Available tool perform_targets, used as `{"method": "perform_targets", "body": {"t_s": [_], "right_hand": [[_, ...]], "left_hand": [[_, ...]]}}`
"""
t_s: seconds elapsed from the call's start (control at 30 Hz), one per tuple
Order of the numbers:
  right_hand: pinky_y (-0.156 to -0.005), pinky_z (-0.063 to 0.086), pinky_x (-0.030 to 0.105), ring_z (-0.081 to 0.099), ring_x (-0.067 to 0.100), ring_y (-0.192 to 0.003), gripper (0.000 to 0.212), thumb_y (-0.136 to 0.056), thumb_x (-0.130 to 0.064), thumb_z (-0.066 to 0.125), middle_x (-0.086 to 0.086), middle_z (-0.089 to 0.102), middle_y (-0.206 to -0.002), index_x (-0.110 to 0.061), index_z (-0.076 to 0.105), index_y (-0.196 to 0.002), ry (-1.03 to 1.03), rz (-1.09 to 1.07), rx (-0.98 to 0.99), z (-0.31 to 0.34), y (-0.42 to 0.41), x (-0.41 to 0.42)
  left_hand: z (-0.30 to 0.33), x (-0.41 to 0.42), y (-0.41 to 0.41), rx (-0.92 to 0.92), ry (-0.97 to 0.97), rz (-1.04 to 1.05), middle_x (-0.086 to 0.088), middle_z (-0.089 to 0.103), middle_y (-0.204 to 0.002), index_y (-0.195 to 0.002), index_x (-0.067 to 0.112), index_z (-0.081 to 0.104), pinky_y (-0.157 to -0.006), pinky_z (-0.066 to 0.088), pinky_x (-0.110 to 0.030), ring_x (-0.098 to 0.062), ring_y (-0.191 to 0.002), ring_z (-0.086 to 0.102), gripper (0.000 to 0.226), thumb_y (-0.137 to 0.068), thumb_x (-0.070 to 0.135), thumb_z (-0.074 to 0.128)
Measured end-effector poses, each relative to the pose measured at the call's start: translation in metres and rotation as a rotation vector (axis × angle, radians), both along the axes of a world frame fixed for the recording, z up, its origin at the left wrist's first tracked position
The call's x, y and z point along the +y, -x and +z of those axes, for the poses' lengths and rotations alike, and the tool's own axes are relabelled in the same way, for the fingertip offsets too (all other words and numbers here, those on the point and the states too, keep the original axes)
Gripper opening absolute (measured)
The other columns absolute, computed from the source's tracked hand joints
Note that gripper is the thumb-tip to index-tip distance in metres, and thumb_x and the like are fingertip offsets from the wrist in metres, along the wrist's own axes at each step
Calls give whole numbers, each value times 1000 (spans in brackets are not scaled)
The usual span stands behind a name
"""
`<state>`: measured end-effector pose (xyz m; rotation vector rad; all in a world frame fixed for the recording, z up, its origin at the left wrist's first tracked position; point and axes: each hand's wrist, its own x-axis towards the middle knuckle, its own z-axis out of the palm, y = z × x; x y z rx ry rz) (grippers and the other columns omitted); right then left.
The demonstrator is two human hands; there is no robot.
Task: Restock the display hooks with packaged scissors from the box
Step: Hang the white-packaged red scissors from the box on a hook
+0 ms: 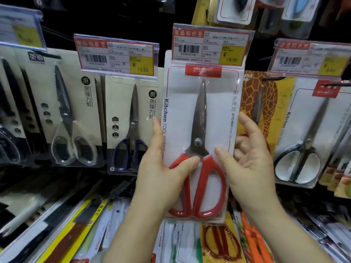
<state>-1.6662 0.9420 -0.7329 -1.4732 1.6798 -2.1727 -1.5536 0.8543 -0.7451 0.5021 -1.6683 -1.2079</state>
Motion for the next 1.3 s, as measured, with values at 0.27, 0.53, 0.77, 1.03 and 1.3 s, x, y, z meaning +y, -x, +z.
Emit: {"method": "perform_targets", "body": {"t_s": [0.27,0.53,0.77,1.03,1.3], "right_hand": [[-76,56,21,70,9,-89,71,-87,6,56,7,66,-108,-54,37,-120,-23,-2,53,-2,10,0],[-74,54,18,70,9,-89,70,-86,7,55,6,67,-106,-51,39,-122,46,8,42,-7,8,-7],[-74,55,21,69,7,-80,70,-86,7,56,4,66,-98,-52,39,-121,-6,-1,-11,-17,13,-10],[-72,57,23,70,10,-82,70,-87,5,56,1,68,-99,-54,37,-120,-38,6,-2,-10,11,-7],[-72,56,20,70,6,-82,71,-87,5,55,-5,68,-96,-54,33,-122,-46,12,-16,-11,12,-10]], "left_hand": [[1,-2,9,-56,-19,-45,33,30,-132,-147,45,-1,-110,30,-21,9,-126,37,109,-76,18,77],[-1,-11,7,-23,-16,-43,26,34,-144,-148,42,4,-107,35,-21,10,-127,40,109,-74,12,78],[-7,-11,11,-81,-57,-27,47,31,-113,-148,43,3,-105,38,-20,19,-110,42,108,-74,15,78],[-4,-12,9,-93,-53,10,27,39,-140,-147,45,3,-101,46,-42,2,-125,45,110,-73,21,80],[-8,-12,13,-89,-69,-5,33,30,-131,-146,47,1,-108,40,-35,11,-122,37,110,-74,22,79]]}}
